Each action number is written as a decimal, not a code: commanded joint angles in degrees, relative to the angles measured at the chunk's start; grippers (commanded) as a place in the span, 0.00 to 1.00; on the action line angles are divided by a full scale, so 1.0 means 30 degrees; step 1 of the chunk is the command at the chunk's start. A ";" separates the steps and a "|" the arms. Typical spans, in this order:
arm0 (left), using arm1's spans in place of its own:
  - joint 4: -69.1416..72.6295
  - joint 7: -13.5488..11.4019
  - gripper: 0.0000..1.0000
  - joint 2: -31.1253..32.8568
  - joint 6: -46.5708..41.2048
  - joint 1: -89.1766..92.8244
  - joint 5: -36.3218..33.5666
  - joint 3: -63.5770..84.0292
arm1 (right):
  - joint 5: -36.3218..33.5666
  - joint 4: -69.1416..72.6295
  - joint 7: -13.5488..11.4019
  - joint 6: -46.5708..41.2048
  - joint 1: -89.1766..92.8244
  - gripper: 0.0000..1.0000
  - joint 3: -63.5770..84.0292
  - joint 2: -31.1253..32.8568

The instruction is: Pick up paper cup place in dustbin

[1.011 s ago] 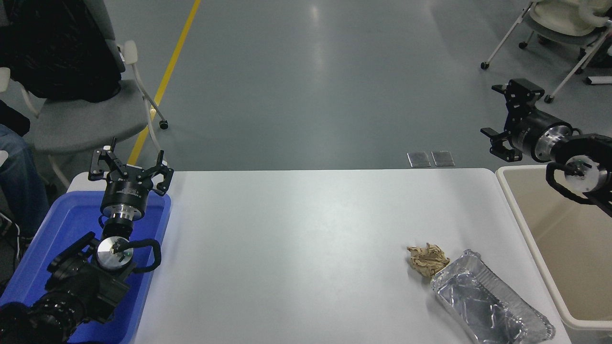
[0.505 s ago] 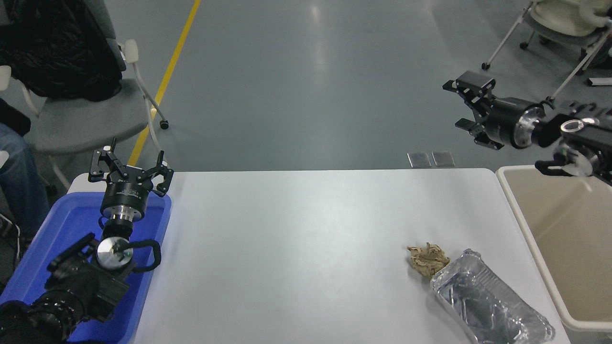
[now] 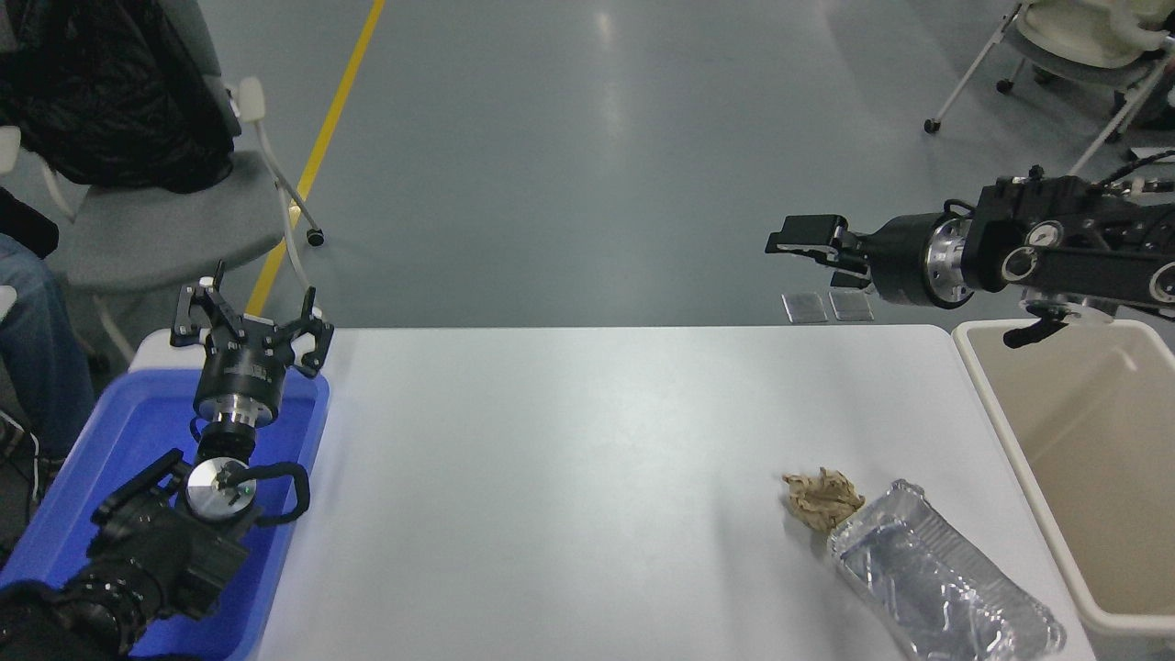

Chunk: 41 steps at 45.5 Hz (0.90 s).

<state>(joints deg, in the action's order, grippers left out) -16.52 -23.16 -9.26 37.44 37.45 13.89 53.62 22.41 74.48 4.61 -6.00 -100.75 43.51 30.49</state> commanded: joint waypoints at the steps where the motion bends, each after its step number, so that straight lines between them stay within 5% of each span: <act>1: 0.0000 -0.0013 0.99 0.0011 0.0000 -0.0003 -0.0002 -0.0001 | 0.0205 0.1423 0.0016 -0.0137 -0.2129 1.00 0.3219 -0.1755; 29: 0.0029 -0.0013 0.99 -0.0047 0.0000 -0.0003 -0.0002 -0.0001 | -0.0058 0.3943 -0.0102 -0.3155 -0.5731 1.00 0.6147 -0.4449; 41: 0.0000 -0.0013 0.99 0.0011 0.0000 -0.0003 -0.0002 -0.0001 | -0.3046 0.5319 -0.0395 -0.3974 -0.8017 1.00 0.8580 -0.5740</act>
<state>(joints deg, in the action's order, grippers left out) -16.51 -23.17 -9.27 37.44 37.44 13.89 53.62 18.64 86.94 4.07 -14.81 -118.91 63.32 16.48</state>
